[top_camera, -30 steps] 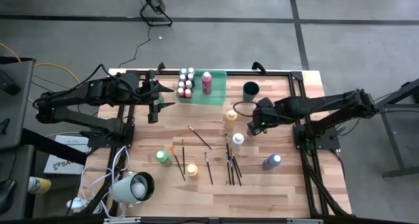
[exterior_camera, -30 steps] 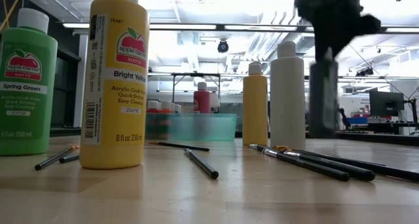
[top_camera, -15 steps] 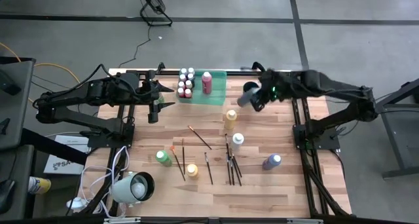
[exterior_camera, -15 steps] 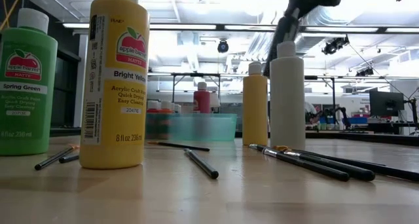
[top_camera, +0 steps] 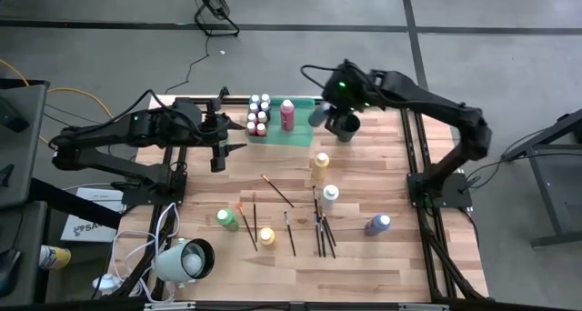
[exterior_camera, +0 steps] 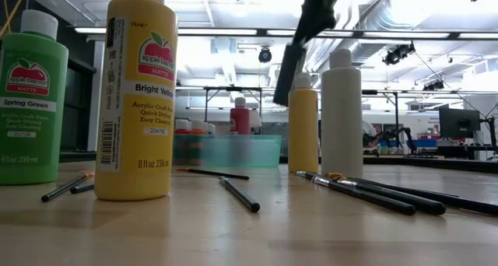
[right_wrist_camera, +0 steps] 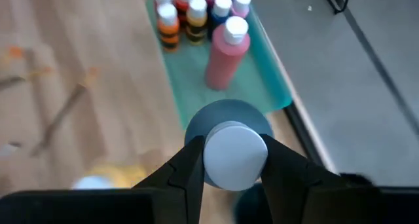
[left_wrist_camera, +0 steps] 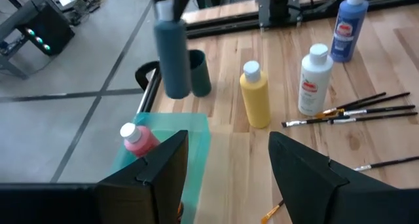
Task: Pick & Place Paint Supplies
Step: Put the black paint bottle into the green bin
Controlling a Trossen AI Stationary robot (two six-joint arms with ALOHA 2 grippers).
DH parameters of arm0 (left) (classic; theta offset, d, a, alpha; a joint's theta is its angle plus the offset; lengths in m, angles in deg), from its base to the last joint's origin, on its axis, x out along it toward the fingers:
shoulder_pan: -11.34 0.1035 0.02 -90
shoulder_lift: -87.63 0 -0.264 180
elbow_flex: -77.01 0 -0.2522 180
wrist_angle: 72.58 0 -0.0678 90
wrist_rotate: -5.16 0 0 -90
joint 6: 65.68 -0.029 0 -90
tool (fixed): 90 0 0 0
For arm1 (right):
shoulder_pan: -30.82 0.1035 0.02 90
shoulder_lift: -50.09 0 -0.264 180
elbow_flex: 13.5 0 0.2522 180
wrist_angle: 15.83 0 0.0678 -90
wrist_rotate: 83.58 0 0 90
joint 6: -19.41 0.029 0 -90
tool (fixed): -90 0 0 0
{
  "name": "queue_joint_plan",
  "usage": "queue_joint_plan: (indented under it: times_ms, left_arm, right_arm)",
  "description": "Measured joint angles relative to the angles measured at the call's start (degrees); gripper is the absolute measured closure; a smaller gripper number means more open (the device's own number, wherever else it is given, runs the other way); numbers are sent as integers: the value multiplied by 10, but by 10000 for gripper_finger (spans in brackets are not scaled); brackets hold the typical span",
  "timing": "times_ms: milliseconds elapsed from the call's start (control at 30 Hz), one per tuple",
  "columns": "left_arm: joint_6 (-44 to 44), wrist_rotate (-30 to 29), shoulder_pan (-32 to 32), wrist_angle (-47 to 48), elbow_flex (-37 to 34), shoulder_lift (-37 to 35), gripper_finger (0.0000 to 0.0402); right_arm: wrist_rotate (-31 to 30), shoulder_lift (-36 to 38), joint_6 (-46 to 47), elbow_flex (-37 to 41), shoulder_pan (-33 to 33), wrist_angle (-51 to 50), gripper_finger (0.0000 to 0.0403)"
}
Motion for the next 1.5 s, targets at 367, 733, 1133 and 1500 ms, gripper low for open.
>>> queue_joint_plan:
  times_ms: [367, 733, 1133, 1500]
  left_arm:
    - [-3, 0, 0, 20, 0, 15, 195]
    - [-20, 1, 0, 21, -1, 16, 195]
    - [-27, 1, 0, 21, -1, 17, 195]
    - [-38, 1, 0, 19, -1, 17, 195]
  right_arm:
    - [-17, -132, -89, -69, -49, 71, 287]
    - [-27, -199, -33, -70, -75, 102, 287]
    - [15, -208, 101, -92, -100, 106, 287]
    - [23, -288, 134, -195, -112, 19, 287]
